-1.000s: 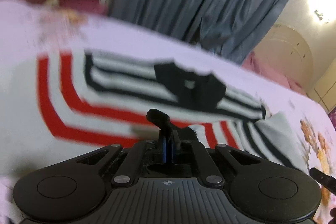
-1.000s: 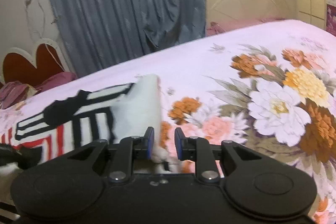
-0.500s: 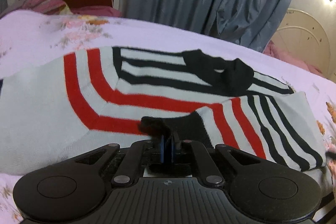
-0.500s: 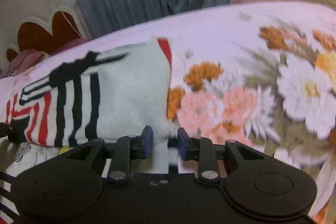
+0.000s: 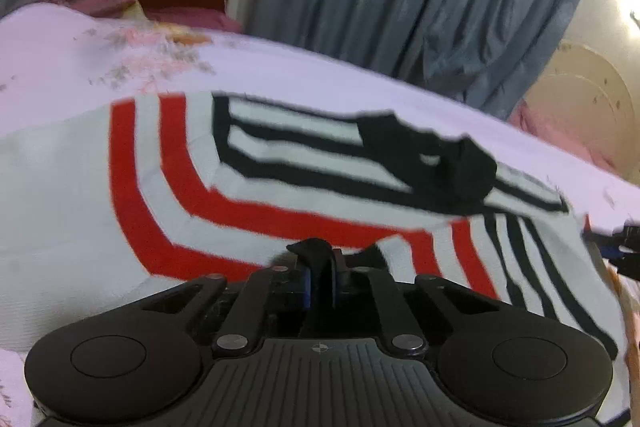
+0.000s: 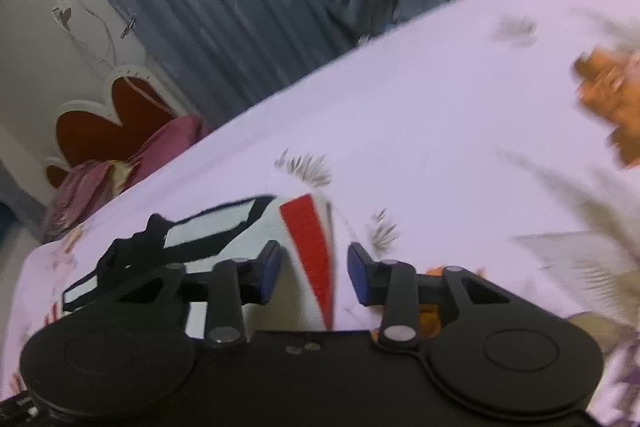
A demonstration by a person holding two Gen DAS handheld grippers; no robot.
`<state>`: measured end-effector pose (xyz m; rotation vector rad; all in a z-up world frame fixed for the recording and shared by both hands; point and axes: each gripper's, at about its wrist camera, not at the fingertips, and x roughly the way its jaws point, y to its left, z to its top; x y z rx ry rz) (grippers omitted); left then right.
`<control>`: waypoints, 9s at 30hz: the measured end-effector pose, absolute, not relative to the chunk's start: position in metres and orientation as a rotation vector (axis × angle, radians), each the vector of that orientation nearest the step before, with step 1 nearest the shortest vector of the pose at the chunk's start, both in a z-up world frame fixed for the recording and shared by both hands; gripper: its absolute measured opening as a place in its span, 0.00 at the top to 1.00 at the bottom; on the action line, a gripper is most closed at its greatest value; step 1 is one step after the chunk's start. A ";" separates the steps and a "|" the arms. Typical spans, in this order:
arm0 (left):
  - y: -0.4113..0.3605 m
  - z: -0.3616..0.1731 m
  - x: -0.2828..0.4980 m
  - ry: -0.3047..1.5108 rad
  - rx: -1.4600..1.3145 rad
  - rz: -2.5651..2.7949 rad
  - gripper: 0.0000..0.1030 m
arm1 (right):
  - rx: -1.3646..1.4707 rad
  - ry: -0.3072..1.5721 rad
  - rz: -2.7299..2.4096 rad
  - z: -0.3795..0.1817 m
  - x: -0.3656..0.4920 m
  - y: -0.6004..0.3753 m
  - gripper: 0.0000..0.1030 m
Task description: Fold small clothes
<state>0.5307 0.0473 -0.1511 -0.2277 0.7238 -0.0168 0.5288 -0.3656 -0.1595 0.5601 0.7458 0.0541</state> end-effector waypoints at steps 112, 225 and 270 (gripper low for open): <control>-0.006 -0.146 0.525 0.772 0.076 -0.077 0.42 | -0.021 0.736 -0.098 -0.120 0.533 -0.276 0.89; -0.074 -0.126 0.494 0.717 0.083 -0.355 0.53 | 0.337 0.782 -0.016 -0.117 0.408 -0.242 0.65; 0.136 -0.152 0.464 0.760 0.096 -0.055 0.88 | 0.131 0.805 -0.033 -0.144 0.462 -0.186 0.94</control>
